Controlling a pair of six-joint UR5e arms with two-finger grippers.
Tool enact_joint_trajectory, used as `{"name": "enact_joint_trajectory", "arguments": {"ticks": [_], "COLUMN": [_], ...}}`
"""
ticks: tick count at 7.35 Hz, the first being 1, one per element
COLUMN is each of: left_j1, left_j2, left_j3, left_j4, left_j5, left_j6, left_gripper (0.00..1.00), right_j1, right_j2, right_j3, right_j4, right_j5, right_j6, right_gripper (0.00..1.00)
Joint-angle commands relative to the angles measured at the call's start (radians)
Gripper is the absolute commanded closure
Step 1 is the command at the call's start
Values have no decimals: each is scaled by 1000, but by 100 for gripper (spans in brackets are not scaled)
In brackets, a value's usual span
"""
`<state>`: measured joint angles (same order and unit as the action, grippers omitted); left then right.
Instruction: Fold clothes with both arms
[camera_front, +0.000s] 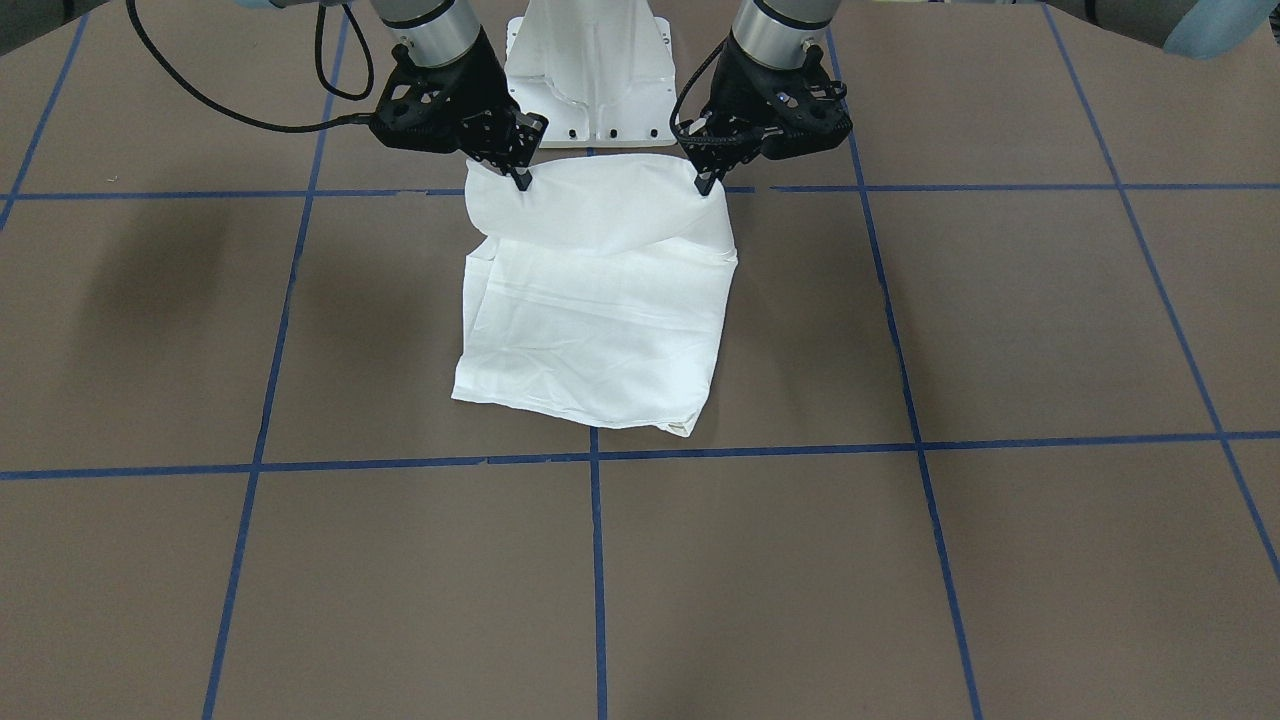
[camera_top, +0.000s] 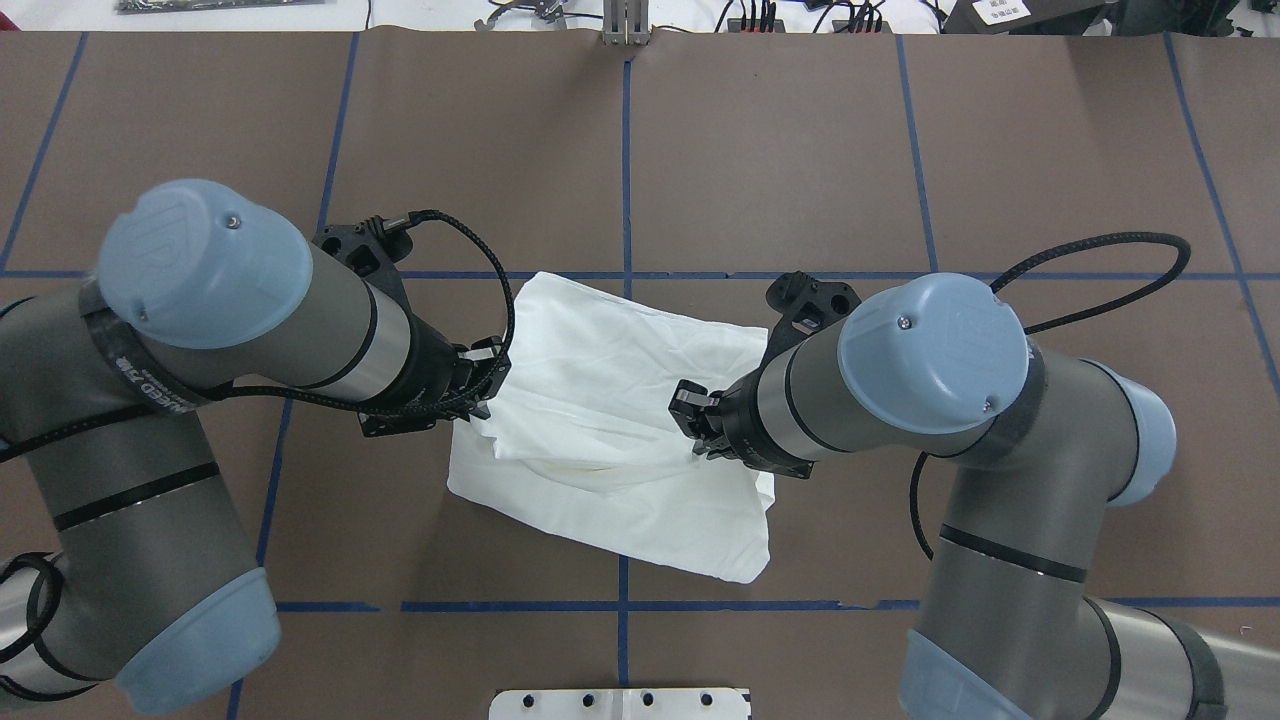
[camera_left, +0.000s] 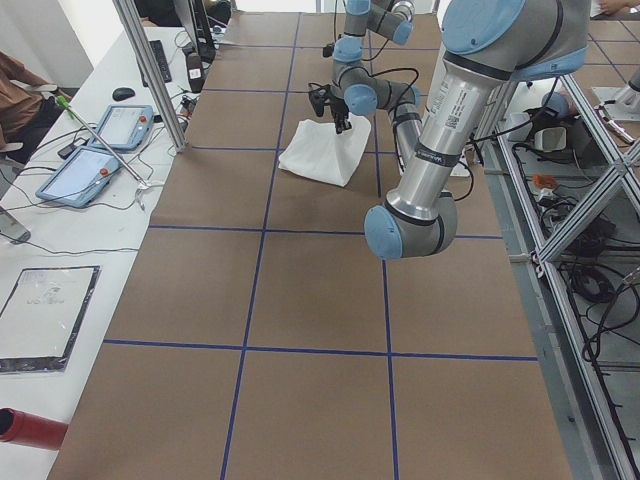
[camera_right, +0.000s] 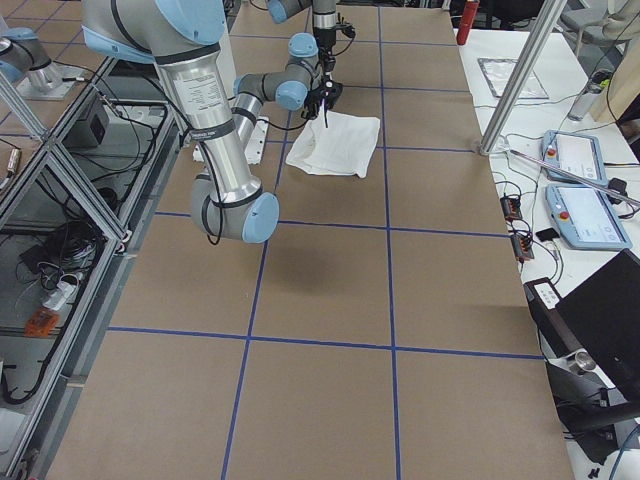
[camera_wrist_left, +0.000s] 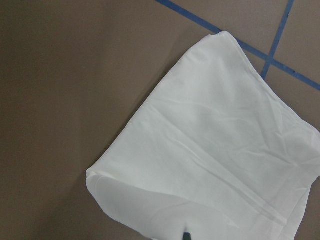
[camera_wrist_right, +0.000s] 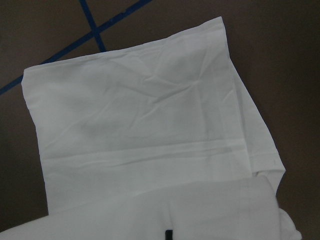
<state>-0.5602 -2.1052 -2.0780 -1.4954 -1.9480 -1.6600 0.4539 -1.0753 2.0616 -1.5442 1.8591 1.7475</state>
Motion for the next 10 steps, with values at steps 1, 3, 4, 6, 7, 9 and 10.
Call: {"name": "enact_joint_trajectory", "arguments": {"ticks": [1,3,4,6,7,9,10], "left_j1": [-39,-63,-70,-73,-73,-72,-72], "left_j2": [-65,-81,-82,-81,-81,-82,-81], "left_j3": [129,286,317,372,404,440,447], "left_j4": [-85,-237,-262,-325,-357,-396,-396], "left_j5": [0,1,3,3,3,3,3], "left_j6": [0,-1,-1,-1,-3,-12,-9], "left_gripper": [100,100,100,100,100,100,100], "right_j1": [43,77,88,88,89,104,117], "right_j2": [38,44,67,129,143,144,144], "right_j3": [-66,-101,-151,-271,-305,-362,-376], "right_j4": [1,-1,-1,1,3,70,70], "right_j5": [2,8,11,17,17,26,41], "right_j6": [0,-17,-23,-31,-32,-26,-26], "right_gripper": [100,100,100,100,100,100,100]}}
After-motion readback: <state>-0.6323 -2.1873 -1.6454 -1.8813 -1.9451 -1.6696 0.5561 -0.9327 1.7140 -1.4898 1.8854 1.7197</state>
